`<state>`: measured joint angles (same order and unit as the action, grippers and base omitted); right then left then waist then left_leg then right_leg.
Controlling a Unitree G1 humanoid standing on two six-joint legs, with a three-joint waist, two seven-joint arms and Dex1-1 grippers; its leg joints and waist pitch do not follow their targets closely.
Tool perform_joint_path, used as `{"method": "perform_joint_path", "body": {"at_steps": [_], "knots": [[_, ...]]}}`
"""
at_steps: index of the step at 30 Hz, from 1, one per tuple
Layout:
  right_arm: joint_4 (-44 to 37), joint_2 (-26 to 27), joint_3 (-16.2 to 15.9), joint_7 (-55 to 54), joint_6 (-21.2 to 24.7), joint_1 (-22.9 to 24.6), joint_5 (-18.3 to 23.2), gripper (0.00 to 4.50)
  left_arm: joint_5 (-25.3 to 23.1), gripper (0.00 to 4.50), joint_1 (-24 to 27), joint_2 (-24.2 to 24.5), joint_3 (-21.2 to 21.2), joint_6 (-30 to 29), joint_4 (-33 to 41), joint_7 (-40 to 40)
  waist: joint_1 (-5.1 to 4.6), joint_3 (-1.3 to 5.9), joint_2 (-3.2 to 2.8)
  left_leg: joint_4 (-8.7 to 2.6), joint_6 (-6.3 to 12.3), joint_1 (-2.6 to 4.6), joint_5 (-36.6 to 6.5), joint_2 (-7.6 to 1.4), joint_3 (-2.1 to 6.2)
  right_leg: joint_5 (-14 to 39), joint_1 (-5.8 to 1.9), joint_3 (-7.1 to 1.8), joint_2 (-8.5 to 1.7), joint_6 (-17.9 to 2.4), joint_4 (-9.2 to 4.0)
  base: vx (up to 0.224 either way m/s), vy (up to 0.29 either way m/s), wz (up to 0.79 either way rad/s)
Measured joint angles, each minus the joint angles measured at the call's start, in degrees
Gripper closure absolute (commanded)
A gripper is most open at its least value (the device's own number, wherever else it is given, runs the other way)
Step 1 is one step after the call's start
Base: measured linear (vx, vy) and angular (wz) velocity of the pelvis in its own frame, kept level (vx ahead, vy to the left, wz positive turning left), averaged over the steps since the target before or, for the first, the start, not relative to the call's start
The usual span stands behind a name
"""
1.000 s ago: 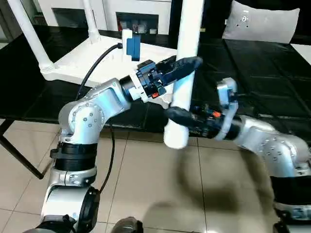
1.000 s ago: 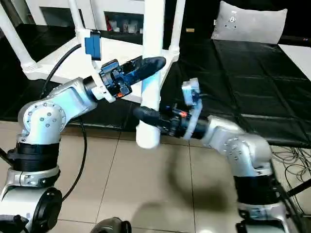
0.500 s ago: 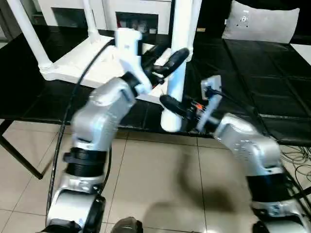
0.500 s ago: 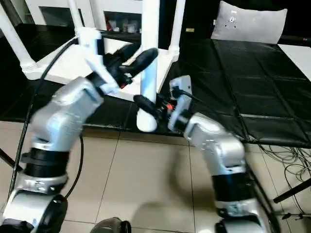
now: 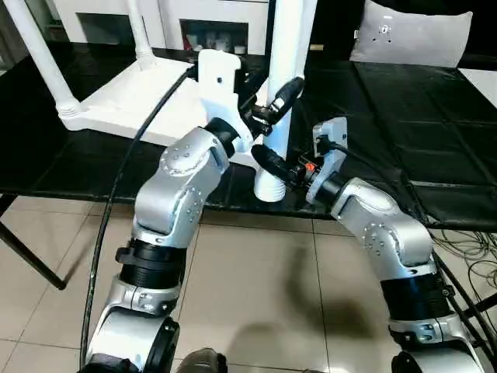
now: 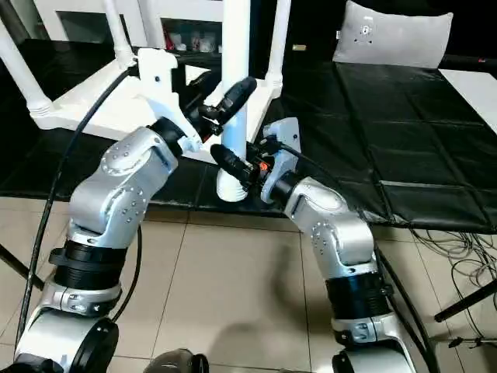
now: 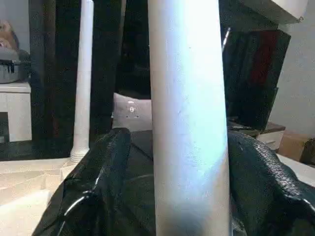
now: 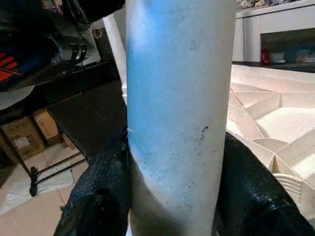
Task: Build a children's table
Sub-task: Pick table leg
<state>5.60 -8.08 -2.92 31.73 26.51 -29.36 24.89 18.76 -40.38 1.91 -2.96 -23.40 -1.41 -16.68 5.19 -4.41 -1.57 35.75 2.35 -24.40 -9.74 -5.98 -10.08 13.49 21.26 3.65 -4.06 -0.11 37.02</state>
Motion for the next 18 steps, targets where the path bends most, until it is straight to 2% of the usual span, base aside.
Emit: {"method": "perform_joint_path", "body": {"at_steps": [18], "knots": [[0.3, 0.2, 0.0, 0.8, -1.0, 0.0, -1.1, 2.61, -0.5, 1.66, 0.0, -0.2, 0.0, 0.0, -0.1, -0.2, -0.06, 0.0, 0.0, 0.0, 0.0, 0.0, 0.0, 0.0, 0.0, 0.0, 0.0, 0.0, 0.0, 0.0, 0.0, 0.0, 0.0, 0.0]]}}
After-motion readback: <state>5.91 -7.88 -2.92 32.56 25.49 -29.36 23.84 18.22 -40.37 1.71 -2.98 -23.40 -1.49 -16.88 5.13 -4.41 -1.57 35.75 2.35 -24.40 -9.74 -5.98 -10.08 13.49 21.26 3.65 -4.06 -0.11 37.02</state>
